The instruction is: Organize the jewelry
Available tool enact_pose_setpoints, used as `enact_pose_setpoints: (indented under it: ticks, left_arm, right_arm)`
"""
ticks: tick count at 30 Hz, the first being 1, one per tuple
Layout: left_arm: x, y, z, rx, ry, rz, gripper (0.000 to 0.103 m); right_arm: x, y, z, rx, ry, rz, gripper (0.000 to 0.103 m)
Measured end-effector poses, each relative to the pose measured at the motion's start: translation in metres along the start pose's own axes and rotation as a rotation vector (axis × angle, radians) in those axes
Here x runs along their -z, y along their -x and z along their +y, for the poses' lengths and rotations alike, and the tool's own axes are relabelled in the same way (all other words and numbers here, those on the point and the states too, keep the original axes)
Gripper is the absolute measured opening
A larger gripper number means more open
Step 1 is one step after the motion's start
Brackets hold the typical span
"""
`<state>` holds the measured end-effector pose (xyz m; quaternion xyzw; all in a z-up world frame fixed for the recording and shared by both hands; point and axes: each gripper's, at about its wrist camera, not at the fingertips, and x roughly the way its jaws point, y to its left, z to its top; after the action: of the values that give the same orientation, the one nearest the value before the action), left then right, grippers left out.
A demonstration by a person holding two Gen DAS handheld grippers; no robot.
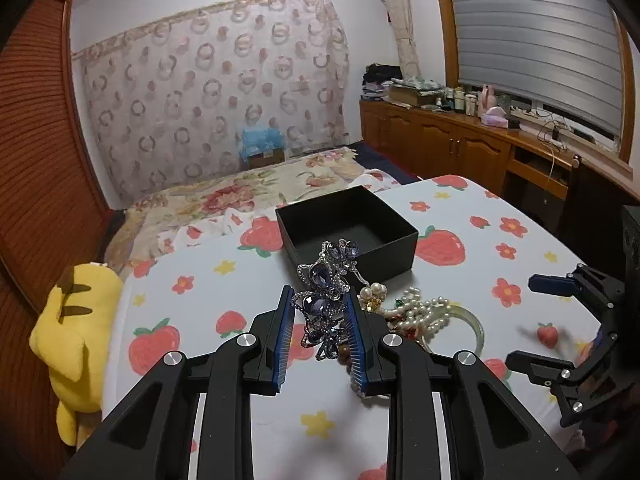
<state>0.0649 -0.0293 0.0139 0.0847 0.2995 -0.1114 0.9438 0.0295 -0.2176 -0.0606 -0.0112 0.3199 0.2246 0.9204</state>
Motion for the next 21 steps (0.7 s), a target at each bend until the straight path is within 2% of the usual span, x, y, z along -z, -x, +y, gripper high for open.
enact_pose_setpoints:
  ticks: [5, 10, 17, 21]
  left_arm:
    - [0.002, 0.013, -0.006, 0.004, -0.009, -0.026, 0.023]
    - [0.007, 0.02, -0.015, 0.014, -0.04, -0.029, 0.023]
    - [0.017, 0.01, -0.016, 0.045, -0.041, 0.001, 0.023]
    - [0.02, 0.008, -0.019, 0.061, -0.054, 0.008, 0.023]
  right_arm:
    - [-0.013, -0.003, 0.004, -0.014, 0.045, -0.007, 0.098]
    - [-0.029, -0.014, 0.009, -0.067, 0.082, 0.01, 0.082]
    - [-0.054, -0.024, 0.024, -0.178, 0.122, 0.004, 0.063]
    - [-0.06, -0.033, 0.034, -0.232, 0.158, 0.029, 0.051]
